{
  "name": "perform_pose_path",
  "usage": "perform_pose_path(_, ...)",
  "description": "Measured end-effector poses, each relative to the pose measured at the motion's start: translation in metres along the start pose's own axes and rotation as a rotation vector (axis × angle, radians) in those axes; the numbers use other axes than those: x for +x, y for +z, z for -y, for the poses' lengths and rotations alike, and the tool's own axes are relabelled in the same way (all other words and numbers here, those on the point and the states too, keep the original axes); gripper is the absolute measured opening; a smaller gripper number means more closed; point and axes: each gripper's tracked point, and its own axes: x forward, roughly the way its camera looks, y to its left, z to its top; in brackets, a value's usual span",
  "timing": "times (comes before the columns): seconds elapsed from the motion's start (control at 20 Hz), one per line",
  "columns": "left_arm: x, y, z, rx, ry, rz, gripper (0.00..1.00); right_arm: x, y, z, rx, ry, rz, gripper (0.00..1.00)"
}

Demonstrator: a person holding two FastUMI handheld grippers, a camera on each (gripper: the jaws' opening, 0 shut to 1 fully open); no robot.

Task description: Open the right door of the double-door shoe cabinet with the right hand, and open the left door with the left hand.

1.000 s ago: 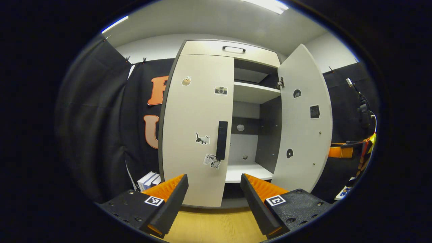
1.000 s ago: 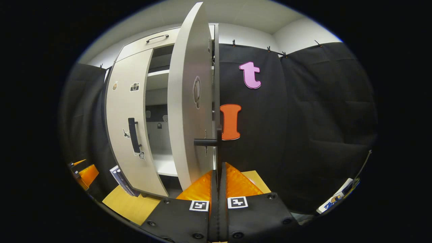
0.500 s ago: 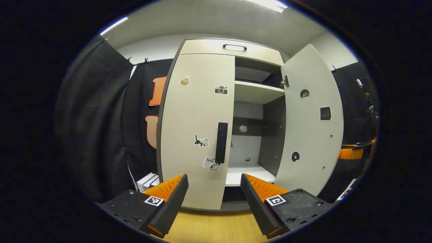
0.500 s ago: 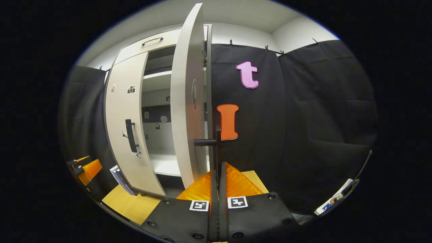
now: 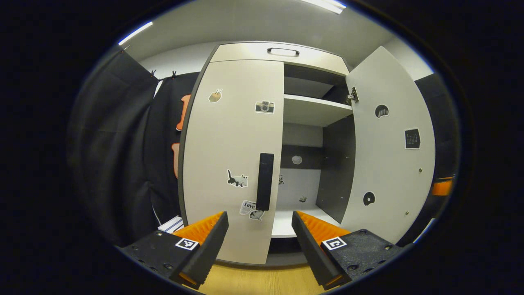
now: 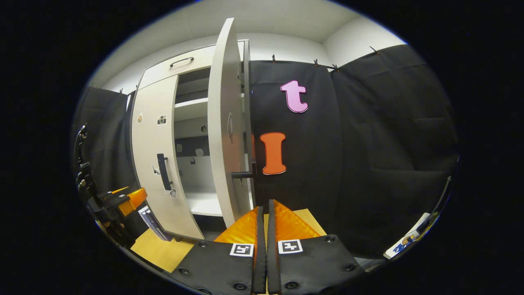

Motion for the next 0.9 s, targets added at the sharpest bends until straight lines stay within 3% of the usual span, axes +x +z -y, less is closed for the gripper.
perform_pose_path(0.15, 0.020, 0.004, 0.005, 0.004, -0.004, 0.015, 0.92, -0.004, -0.003, 0.003, 0.016, -0.008, -0.019, 0.08)
perform_pose_path(0.2, 0.028, 0.006, 0.005, -0.003, 0.000, 0.021, 0.95, -0.005, -0.002, 0.006, 0.019, -0.017, -0.014, 0.23)
perform_pose_path(0.25, 0.036, 0.004, 0.005, -0.010, 0.008, 0.020, 0.95, -0.005, -0.002, 0.008, 0.025, -0.027, -0.011, 0.31)
perform_pose_path(0.35, 0.052, 0.003, 0.003, -0.025, 0.022, 0.018, 0.95, -0.004, -0.001, 0.009, 0.036, -0.031, -0.007, 0.65)
perform_pose_path(0.4, 0.059, 0.003, 0.004, -0.025, 0.026, 0.014, 0.95, -0.003, -0.002, 0.012, 0.039, -0.039, -0.009, 0.55)
perform_pose_path(0.45, 0.065, 0.002, 0.003, -0.016, 0.031, 0.010, 0.95, -0.005, -0.001, 0.016, 0.040, -0.051, -0.008, 0.59)
perform_pose_path(0.5, 0.071, 0.001, 0.003, -0.007, 0.035, 0.009, 0.94, -0.005, -0.001, 0.017, 0.040, -0.059, -0.007, 0.84)
perform_pose_path(0.55, 0.076, 0.001, 0.004, -0.003, 0.032, 0.009, 0.94, -0.005, -0.001, 0.020, 0.039, -0.069, -0.006, 0.77)
perform_pose_path(0.65, 0.087, 0.000, 0.007, -0.010, 0.024, 0.004, 0.95, -0.003, -0.001, 0.024, 0.038, -0.086, -0.003, 0.93)
perform_pose_path(0.75, 0.098, -0.002, 0.007, -0.017, 0.021, -0.004, 0.95, -0.003, -0.001, 0.027, 0.036, -0.095, -0.004, 0.88)
perform_pose_path(0.9, 0.113, -0.004, 0.005, -0.002, 0.024, -0.016, 0.95, -0.003, -0.001, 0.029, 0.040, -0.101, -0.002, 0.89)
